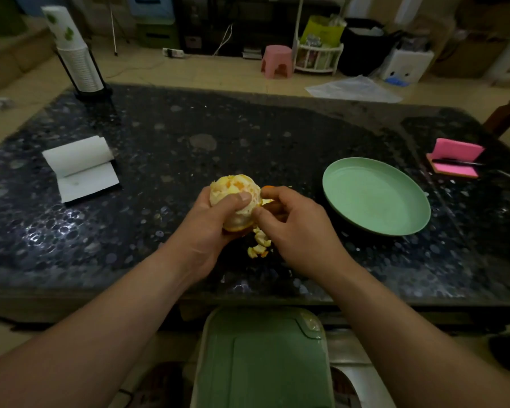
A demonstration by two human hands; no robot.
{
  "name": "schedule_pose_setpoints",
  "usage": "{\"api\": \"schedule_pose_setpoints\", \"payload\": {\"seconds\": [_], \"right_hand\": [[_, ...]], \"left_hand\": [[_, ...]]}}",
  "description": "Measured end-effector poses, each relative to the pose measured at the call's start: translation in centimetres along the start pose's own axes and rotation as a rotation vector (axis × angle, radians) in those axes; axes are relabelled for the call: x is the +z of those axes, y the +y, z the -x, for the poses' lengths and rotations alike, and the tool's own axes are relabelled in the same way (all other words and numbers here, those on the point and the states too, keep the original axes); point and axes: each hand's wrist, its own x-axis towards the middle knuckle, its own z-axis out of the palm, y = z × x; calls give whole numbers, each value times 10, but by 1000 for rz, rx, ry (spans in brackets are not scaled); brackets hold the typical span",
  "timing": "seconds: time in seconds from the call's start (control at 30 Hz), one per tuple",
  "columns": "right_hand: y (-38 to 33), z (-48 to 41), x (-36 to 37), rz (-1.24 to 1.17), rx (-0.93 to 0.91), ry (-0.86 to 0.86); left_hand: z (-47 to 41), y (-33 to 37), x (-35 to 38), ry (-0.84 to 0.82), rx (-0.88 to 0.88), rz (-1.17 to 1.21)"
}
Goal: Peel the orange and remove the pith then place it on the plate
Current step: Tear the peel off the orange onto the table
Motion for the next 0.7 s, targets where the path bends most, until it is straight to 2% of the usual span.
{"api": "schedule_pose_setpoints", "payload": {"seconds": [0.37, 0.7], "right_hand": [[-3, 7, 13, -39, 37, 141], [-3, 5, 16, -64, 97, 117]], "left_hand": [[13, -8, 14, 53, 96, -141], [13, -10, 14, 70, 153, -195]]}}
